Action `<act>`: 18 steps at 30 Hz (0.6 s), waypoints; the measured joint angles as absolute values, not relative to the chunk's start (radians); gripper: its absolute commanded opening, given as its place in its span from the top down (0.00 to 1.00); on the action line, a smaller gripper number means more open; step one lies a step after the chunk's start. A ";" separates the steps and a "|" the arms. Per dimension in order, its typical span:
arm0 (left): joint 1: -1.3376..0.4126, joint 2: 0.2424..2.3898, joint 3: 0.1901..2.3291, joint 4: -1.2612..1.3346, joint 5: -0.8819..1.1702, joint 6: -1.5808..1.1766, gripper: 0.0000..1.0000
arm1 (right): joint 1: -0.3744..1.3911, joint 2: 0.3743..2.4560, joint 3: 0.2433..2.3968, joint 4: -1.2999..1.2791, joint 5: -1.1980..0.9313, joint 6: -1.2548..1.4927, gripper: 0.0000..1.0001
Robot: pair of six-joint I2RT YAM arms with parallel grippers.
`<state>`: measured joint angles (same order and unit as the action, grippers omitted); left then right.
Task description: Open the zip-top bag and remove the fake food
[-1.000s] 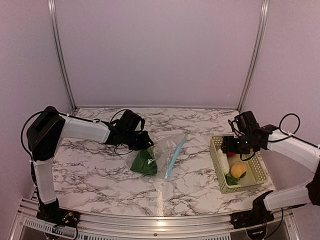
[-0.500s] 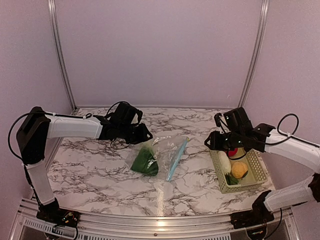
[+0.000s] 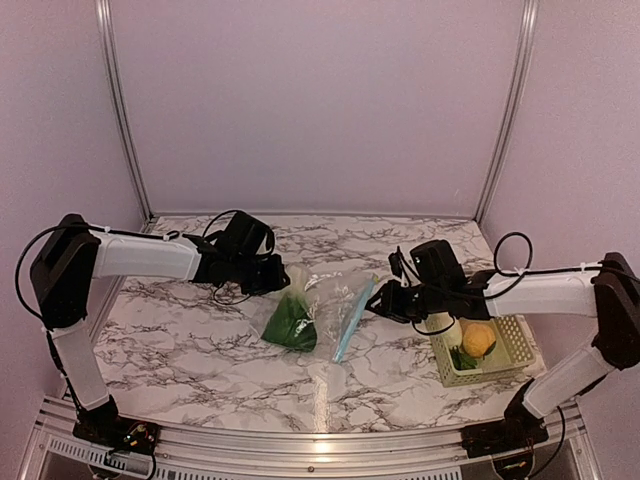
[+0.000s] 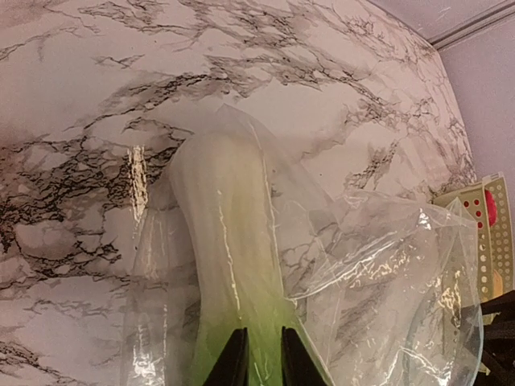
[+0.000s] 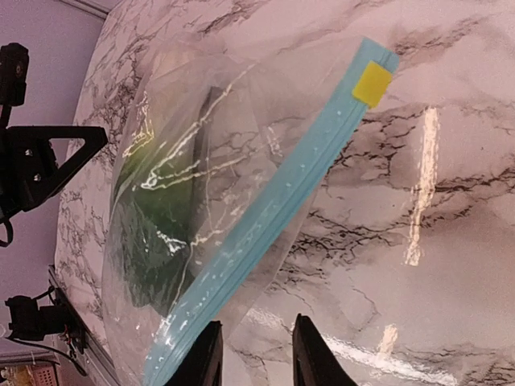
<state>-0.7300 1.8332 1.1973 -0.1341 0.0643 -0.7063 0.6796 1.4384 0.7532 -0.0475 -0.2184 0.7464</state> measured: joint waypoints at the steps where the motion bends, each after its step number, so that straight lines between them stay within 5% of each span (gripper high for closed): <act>1: -0.728 1.836 1.197 -0.134 0.060 -0.706 0.85 | 0.682 1.452 0.753 -0.025 -0.228 0.754 0.72; 18: -0.720 1.887 1.164 -0.122 0.040 -0.708 0.93 | 0.710 1.665 0.762 0.284 -0.335 0.828 0.73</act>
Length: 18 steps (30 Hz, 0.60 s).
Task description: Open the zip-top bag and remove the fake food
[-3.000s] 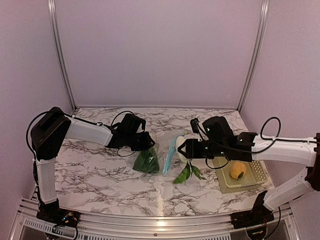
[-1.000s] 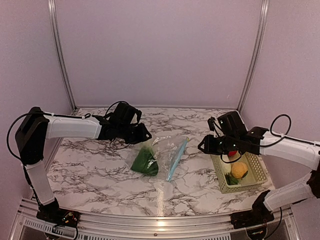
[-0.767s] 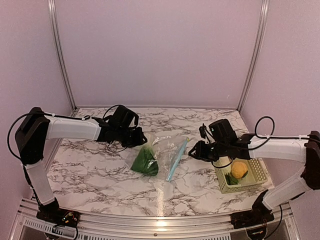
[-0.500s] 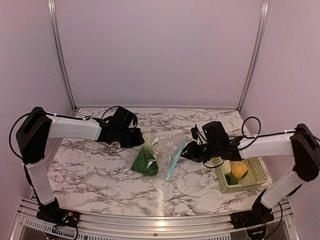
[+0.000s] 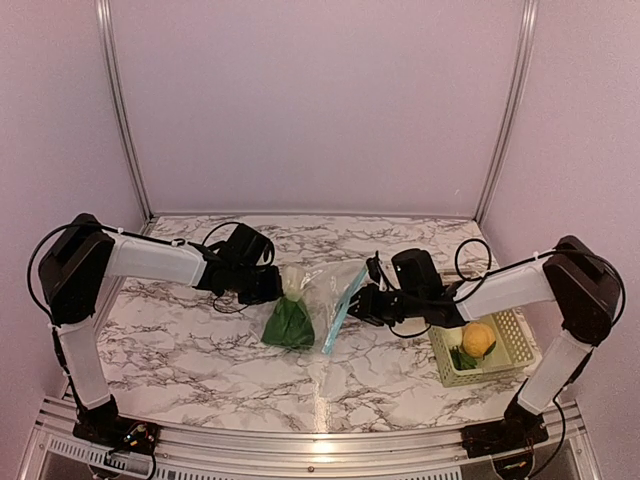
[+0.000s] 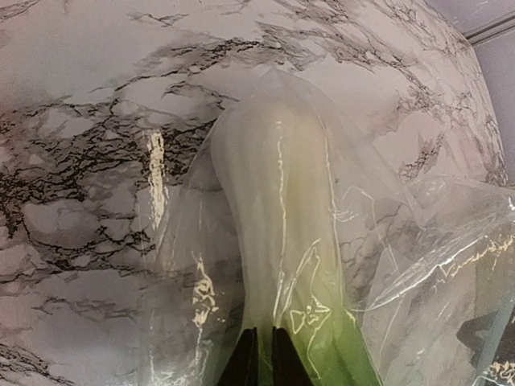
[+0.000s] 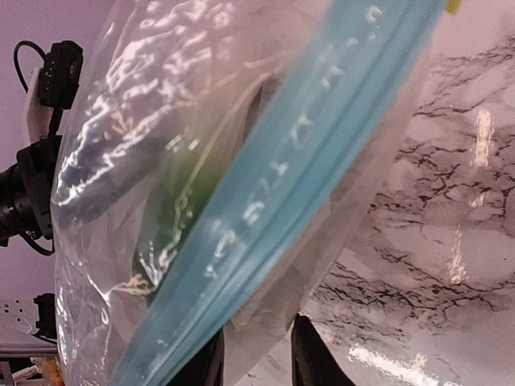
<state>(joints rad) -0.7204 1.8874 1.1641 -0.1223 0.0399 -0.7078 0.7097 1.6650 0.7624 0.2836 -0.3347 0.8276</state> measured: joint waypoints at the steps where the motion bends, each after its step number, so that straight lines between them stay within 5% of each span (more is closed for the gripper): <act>1: -0.720 1.888 1.160 -0.118 0.040 -0.709 0.93 | 0.710 1.670 0.762 0.298 -0.335 0.832 0.73; 18: -0.722 1.937 1.151 -0.102 0.047 -0.717 0.94 | 0.745 1.697 0.825 0.322 -0.263 0.810 0.72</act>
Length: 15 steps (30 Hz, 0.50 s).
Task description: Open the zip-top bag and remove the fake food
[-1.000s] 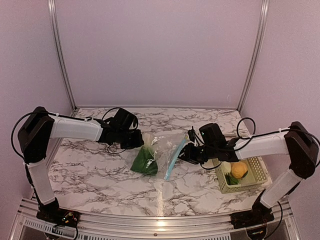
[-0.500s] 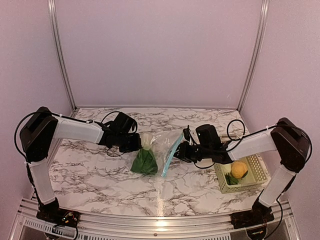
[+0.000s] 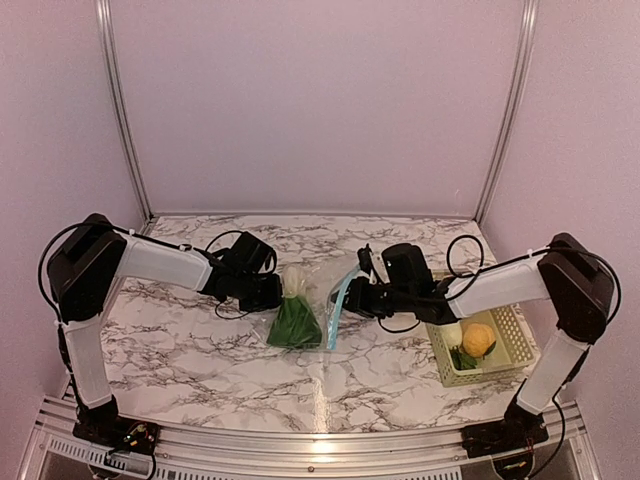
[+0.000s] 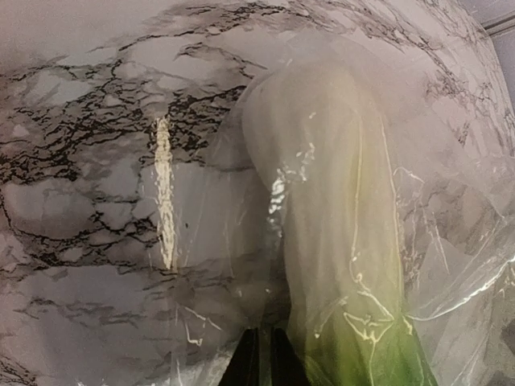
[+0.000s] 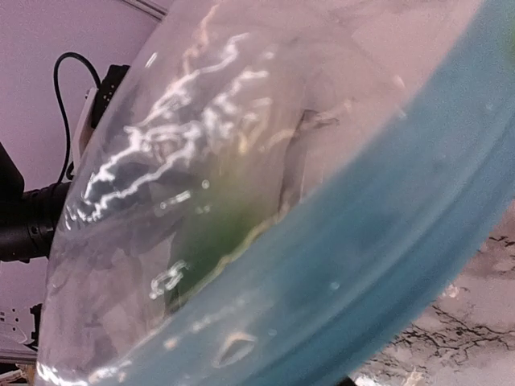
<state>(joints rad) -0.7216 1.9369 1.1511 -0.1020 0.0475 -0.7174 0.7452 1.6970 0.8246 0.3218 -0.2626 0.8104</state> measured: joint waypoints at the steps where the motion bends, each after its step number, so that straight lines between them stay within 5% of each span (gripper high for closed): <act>1: -0.722 1.938 1.150 -0.102 0.048 -0.718 0.93 | 0.752 1.705 0.834 0.322 -0.257 0.807 0.72; 15: -0.728 1.944 1.148 -0.102 0.049 -0.719 0.94 | 0.777 1.583 0.775 0.325 -0.220 0.825 0.76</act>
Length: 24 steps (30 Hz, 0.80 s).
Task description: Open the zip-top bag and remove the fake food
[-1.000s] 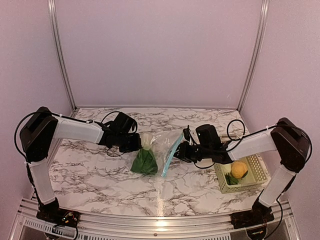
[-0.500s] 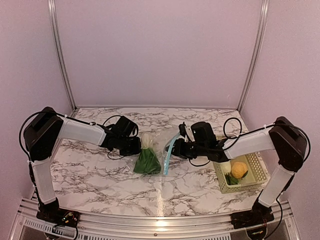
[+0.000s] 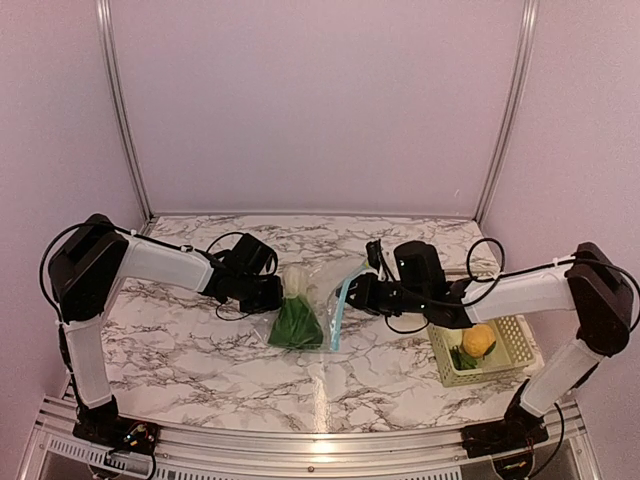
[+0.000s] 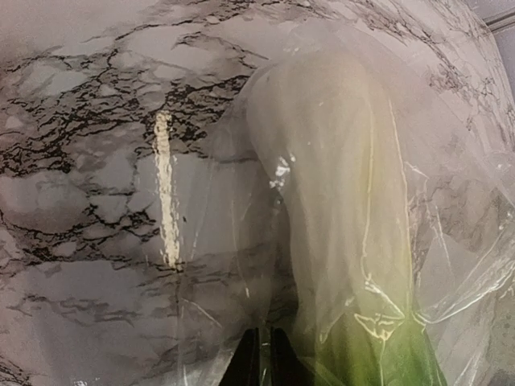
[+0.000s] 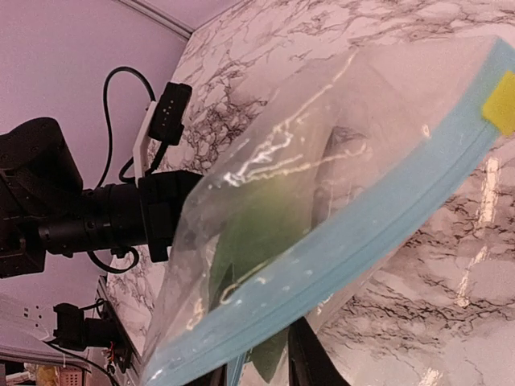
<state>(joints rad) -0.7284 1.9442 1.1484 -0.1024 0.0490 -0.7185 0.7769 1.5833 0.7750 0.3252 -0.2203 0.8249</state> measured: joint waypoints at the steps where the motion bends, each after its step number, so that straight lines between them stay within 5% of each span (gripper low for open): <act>1: -0.728 1.945 1.148 -0.102 0.049 -0.719 0.94 | 0.777 1.568 0.770 0.328 -0.222 0.830 0.76; 24: -0.728 1.950 1.149 -0.102 0.065 -0.717 0.94 | 0.777 1.718 0.761 0.543 -0.437 0.956 0.75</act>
